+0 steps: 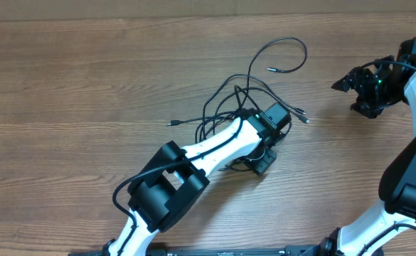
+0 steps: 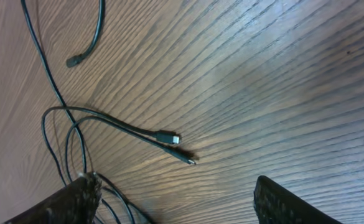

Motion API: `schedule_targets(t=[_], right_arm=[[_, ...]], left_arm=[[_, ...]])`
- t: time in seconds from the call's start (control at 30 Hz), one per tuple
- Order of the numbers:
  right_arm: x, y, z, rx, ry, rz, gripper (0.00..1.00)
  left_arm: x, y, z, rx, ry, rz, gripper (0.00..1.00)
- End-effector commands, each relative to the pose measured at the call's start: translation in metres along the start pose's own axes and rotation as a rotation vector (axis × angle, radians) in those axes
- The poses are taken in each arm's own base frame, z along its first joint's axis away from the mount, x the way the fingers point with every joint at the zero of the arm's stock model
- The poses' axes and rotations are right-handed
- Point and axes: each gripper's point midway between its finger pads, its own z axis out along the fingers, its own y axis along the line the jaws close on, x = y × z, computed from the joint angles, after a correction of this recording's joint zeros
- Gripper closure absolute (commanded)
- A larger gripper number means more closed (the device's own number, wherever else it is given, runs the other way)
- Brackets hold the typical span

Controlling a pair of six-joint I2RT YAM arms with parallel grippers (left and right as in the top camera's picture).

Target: Untangle cables

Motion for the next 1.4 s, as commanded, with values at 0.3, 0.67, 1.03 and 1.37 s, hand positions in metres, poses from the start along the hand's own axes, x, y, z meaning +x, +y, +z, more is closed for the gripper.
schedule_targets(t=[0.3, 0.67, 1.03, 1.37], right_arm=[[0.026, -0.015, 0.029, -0.019, 0.086, 0.113, 0.75], [0.148, 0.013, 0.102, -0.42, 0.382, 0.134, 0.64], [0.217, 0.027, 0.136, -0.367, 0.502, 0.111, 0.51], [0.207, 0.003, 0.153, -0.185, 0.411, 0.099, 0.46]], left_arm=[[0.014, 0.004, 0.037, -0.068, 0.021, -0.011, 0.96], [0.017, -0.015, 0.01, 0.397, 0.028, 0.172, 0.96], [0.021, -0.003, -0.012, 0.58, -0.004, 0.171, 0.96], [0.035, 0.001, 0.005, 0.414, 0.093, 0.152, 0.72]])
